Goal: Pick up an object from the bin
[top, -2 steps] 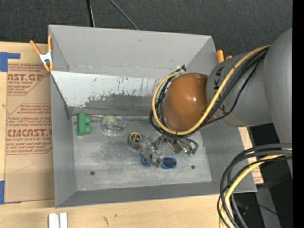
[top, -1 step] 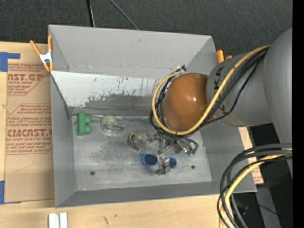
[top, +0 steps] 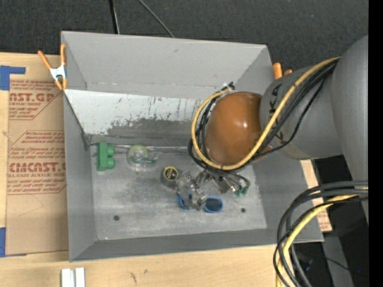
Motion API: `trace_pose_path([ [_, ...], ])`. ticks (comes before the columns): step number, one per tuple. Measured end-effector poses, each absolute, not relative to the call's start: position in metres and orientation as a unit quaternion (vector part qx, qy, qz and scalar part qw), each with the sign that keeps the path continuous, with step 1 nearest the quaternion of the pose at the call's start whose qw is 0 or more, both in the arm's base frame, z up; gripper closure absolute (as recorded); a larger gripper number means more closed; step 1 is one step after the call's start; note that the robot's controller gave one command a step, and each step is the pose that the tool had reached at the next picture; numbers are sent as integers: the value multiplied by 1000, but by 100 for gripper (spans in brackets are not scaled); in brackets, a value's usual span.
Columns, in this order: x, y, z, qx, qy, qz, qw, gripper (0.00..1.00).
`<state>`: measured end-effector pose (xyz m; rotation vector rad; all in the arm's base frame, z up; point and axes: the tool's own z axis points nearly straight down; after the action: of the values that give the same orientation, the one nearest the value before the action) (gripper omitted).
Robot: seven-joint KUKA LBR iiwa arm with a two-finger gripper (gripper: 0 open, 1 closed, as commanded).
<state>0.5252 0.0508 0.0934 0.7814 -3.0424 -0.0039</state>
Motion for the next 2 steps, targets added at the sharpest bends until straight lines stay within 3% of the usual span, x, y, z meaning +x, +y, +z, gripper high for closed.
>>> trace_pose_path([
  [1,525,51,93,249,-969,-1,0,0],
  [2,525,51,93,249,-969,-1,0,100],
])
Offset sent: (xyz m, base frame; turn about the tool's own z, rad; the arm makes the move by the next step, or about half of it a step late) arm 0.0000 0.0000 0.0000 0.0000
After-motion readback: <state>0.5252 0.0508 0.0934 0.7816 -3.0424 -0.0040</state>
